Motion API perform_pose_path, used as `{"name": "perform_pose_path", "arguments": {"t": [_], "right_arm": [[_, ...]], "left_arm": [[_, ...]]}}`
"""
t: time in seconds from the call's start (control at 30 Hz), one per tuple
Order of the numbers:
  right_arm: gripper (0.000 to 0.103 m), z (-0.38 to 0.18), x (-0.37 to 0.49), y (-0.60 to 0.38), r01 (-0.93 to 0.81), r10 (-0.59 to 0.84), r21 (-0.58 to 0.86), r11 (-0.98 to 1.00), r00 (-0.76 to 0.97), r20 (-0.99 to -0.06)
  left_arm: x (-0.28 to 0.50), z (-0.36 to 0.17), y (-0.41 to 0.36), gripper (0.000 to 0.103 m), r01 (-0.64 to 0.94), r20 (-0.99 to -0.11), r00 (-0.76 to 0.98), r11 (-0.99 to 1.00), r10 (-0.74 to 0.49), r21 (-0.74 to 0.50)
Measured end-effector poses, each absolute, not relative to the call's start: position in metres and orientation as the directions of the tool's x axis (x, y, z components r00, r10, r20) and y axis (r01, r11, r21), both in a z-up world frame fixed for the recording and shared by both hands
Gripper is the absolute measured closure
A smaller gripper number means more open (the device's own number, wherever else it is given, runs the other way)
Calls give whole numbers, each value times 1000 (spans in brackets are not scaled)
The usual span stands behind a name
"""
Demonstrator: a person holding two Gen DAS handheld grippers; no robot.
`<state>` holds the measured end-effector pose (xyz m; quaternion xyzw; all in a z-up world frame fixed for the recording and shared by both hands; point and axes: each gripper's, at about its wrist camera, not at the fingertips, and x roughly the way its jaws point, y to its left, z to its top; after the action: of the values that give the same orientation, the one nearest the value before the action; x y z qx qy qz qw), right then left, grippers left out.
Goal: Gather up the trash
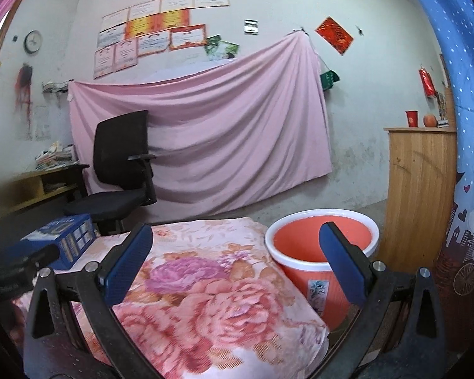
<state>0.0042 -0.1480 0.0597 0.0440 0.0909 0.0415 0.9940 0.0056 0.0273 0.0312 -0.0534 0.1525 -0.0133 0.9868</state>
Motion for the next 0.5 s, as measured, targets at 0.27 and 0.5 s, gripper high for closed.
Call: {"name": "perform_pose_path", "arguments": {"t": [0.27,0.5], "right_arm": [[0,51,-13,-118,-121,131,62,991,972,-194],[0,40,-15,-105,-119,124,35,992,973,-195]], "left_arm": [[-20,24,46,1,-26,-288,958,994,-6,-106],[-20,14,50,1,-8,-292,956,994,-24,-109]]}}
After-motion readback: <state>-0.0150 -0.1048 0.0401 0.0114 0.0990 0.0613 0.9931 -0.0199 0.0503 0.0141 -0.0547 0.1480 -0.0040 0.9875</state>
